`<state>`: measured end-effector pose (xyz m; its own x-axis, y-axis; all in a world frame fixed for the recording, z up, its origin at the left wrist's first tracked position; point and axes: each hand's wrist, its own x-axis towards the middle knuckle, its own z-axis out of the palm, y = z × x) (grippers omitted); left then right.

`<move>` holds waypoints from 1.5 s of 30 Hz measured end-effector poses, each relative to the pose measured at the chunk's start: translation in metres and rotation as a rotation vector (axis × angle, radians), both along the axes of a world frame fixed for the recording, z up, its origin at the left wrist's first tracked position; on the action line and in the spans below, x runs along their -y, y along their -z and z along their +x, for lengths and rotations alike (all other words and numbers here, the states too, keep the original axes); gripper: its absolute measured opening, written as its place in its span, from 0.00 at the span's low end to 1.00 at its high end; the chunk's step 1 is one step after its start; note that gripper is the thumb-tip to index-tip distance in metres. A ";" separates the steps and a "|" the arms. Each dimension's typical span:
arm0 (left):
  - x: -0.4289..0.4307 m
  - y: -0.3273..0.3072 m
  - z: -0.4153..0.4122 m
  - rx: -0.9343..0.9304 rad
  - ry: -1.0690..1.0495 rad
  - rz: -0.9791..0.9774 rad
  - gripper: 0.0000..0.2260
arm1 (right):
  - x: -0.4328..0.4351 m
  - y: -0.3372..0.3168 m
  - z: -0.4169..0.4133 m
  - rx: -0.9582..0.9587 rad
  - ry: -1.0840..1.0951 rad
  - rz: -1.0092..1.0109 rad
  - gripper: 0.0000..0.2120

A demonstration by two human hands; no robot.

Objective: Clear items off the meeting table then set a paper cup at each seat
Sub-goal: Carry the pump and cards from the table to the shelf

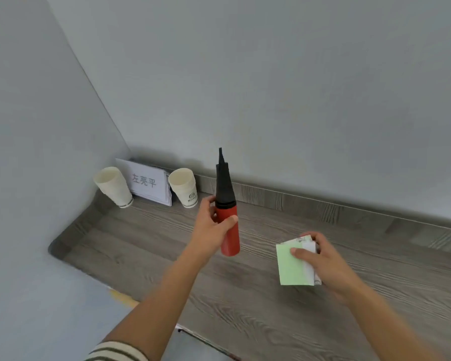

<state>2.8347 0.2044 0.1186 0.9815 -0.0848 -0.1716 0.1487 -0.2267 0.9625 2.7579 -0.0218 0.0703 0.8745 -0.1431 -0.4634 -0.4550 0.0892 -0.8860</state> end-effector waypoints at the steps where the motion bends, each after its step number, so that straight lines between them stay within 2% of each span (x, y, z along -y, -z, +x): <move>1: 0.001 0.001 0.018 0.037 0.003 0.024 0.23 | -0.001 0.000 0.010 -0.002 0.016 -0.007 0.11; 7: 0.011 0.019 0.105 0.166 0.079 0.124 0.25 | -0.012 0.012 0.074 -0.049 0.196 0.017 0.13; 14: 0.004 0.047 0.142 0.207 0.264 0.154 0.25 | -0.057 0.027 0.147 -0.058 0.368 0.026 0.18; 15: 0.001 0.052 0.145 0.217 0.289 0.169 0.24 | -0.063 0.032 0.152 -0.048 0.375 -0.060 0.18; 17: -0.004 0.058 0.148 0.245 0.307 0.199 0.23 | -0.071 0.044 0.155 -0.026 0.343 -0.356 0.19; 20: -0.008 0.061 0.156 0.315 0.324 0.227 0.23 | -0.076 0.049 0.148 -0.034 0.280 -0.726 0.25; 23: -0.011 0.066 0.164 0.362 0.327 0.243 0.24 | -0.081 0.051 0.132 0.011 0.231 -0.895 0.31; 26: -0.015 0.068 0.170 0.365 0.355 0.239 0.23 | -0.097 0.058 0.115 -0.018 -0.017 -1.051 0.39; 29: -0.019 0.070 0.173 0.351 0.396 0.233 0.24 | -0.106 0.070 0.119 -0.015 -0.141 -1.154 0.32; 34: -0.026 0.076 0.177 0.320 0.427 0.213 0.25 | -0.104 0.081 0.130 0.107 -0.098 -1.195 0.23; 40: -0.032 0.087 0.176 0.315 0.451 0.251 0.21 | -0.107 0.091 0.130 0.150 -0.052 -1.178 0.22; 45: -0.032 0.088 0.174 0.336 0.459 0.280 0.20 | -0.102 0.084 0.128 0.099 -0.091 -1.205 0.24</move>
<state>3.0086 0.2367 0.0305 0.8602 -0.5061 0.0631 -0.3236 -0.4459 0.8346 2.8860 0.0801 -0.0138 0.9281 -0.3724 -0.0061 -0.3419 -0.8454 -0.4103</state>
